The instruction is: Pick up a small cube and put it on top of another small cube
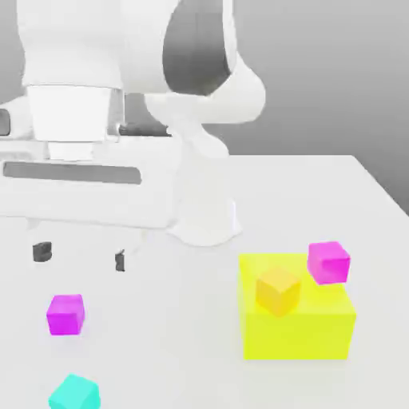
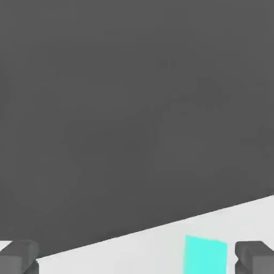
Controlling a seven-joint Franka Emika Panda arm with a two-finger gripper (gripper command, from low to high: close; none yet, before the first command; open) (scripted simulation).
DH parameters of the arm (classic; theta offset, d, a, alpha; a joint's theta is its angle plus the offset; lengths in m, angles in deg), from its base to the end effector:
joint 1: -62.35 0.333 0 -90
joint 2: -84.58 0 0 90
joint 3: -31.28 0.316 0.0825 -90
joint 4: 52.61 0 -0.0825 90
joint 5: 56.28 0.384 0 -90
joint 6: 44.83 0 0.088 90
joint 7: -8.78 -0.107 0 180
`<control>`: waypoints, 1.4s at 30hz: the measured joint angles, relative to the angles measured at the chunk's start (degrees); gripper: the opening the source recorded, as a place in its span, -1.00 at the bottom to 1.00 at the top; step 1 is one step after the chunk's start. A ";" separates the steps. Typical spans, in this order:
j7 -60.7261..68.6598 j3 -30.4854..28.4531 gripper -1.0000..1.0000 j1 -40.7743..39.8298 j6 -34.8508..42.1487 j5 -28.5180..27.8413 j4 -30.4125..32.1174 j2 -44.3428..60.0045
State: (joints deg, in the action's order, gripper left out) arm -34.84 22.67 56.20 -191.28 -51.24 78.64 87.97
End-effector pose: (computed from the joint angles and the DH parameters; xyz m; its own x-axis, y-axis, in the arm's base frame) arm 0.5221 -0.1386 0.3461 0.4543 -0.8840 0.1104 -0.8657 -0.4673 -0.1794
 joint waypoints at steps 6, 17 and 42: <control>0.92 -0.83 0.00 -2.29 -3.68 1.79 -0.15 12.51; 2.98 1.37 -1.00 -5.40 -11.96 4.77 -2.18 26.41; 17.84 13.15 -1.00 14.39 10.60 -2.06 19.14 -17.87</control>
State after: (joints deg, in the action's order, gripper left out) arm -17.00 35.82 70.59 -180.68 -53.29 97.78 70.10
